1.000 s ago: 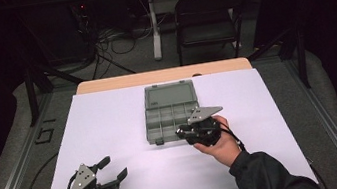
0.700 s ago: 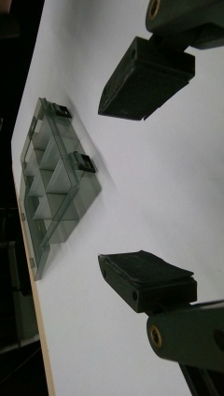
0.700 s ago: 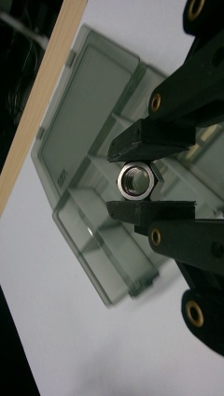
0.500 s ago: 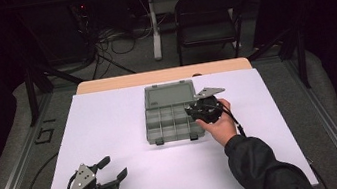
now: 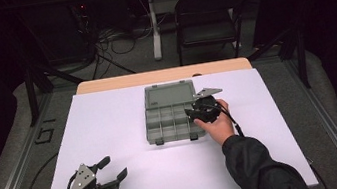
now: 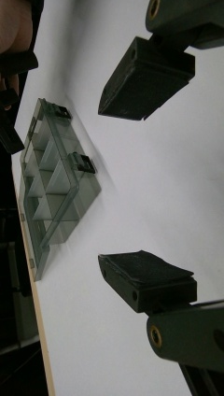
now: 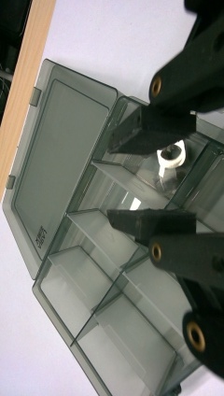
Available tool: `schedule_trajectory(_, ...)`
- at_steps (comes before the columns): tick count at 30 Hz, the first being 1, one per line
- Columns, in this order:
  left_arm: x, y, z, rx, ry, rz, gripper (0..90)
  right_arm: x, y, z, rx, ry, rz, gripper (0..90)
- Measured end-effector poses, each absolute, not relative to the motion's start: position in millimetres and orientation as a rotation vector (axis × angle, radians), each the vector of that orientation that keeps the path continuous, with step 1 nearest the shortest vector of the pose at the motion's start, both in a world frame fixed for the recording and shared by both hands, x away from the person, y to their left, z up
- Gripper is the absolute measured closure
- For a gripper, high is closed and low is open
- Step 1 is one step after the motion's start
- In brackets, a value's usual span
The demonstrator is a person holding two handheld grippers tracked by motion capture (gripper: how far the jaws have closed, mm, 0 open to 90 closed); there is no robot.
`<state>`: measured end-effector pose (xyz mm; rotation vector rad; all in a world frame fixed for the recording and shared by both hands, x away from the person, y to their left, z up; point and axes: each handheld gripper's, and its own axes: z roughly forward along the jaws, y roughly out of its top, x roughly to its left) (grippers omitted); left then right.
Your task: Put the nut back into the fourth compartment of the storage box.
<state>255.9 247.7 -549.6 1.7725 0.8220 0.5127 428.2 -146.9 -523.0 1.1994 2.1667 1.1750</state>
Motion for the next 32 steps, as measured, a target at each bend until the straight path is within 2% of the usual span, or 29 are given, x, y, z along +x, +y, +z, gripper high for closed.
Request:
schedule_trajectory(3, 256, 248, -550, 1.769, 0.824, 0.513, 23.7, 425, -150, -519, 1.202, 2.160, 1.177, 48.9)
schedule_trajectory(6, 256, 248, -549, 1.774, 0.824, 0.518, 23.7, 419, -156, -513, 1.193, 2.152, 1.192, 46.5)
schedule_trajectory(12, 256, 248, -550, 1.763, 0.827, 0.522, 23.7, 388, -173, -507, 1.150, 2.141, 1.218, 45.2)
schedule_trajectory(22, 256, 248, -549, 1.759, 0.830, 0.526, 23.7, 316, -208, -509, 1.042, 2.103, 1.263, 45.6)
schedule_trajectory(32, 260, 256, -549, 1.740, 0.869, 0.536, 23.7, 260, -278, -514, 1.056, 1.875, 1.307, 40.7)
